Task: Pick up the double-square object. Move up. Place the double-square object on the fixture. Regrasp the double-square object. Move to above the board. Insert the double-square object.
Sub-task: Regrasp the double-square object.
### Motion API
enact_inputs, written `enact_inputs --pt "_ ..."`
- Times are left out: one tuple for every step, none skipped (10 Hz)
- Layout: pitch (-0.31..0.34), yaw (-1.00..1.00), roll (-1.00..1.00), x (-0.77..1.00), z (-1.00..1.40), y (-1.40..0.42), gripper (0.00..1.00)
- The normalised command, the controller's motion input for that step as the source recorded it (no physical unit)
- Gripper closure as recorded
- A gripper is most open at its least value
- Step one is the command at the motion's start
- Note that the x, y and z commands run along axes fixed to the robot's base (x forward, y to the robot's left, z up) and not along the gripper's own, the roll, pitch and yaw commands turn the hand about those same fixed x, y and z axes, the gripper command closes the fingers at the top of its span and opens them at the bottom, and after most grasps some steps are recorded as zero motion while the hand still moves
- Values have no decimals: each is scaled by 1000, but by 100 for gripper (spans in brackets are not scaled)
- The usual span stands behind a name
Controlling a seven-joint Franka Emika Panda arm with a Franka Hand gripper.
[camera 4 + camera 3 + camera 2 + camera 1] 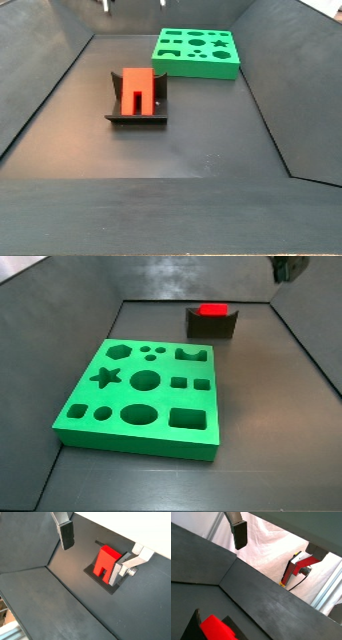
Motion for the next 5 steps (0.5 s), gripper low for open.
enact_inputs --pt "-55 138 177 47 -1000 63 0" --pt "-67 120 156 53 -1000 58 0" --pt "-83 84 115 66 -1000 55 0" --pt "-93 54 84 79 -1000 50 0" --pt "-91 32 73 86 -1000 47 0"
